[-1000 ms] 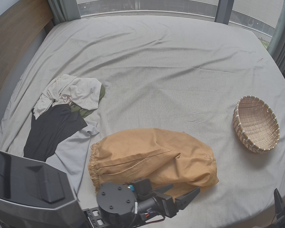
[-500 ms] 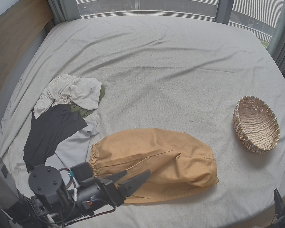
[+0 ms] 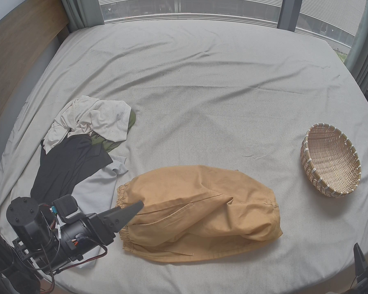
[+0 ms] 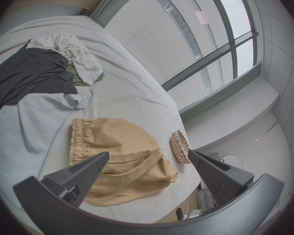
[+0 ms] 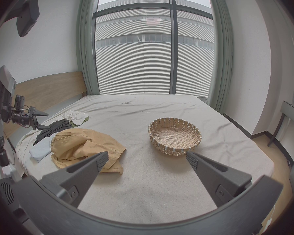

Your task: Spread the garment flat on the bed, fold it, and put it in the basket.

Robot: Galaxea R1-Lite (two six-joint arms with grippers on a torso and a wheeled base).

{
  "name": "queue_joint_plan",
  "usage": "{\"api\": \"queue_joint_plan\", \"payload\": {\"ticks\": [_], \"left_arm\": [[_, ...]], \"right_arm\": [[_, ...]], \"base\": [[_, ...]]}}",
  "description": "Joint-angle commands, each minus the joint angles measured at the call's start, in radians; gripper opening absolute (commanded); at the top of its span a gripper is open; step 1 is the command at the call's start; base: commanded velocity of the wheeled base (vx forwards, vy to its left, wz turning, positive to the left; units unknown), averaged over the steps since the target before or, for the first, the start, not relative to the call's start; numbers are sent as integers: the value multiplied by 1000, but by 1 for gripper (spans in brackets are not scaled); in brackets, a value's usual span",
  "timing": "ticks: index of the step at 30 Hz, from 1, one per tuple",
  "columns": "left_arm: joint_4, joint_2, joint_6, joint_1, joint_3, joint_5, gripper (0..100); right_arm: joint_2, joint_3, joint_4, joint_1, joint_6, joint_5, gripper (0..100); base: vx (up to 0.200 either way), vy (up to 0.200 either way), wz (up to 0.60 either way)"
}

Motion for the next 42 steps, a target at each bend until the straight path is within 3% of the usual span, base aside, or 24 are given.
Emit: {"api": "queue_joint_plan", "payload": {"ticks": [1, 9, 17, 42], "left_arm": [[1, 64, 35, 83, 18, -37, 100], [-3, 229, 105, 127, 18, -40, 100], [-3, 255, 107, 155, 18, -41, 100], [-6, 322, 108, 137, -14, -89, 100]], "right_arm": [[-16, 16, 0, 0, 0, 1, 100], [-16, 16, 0, 0, 0, 1, 100], [-16, 16, 0, 0, 0, 1, 100], [-16, 16, 0, 0, 0, 1, 100]], "base": [[0, 0, 0], [0, 0, 0], [0, 0, 0], [0, 0, 0]]}}
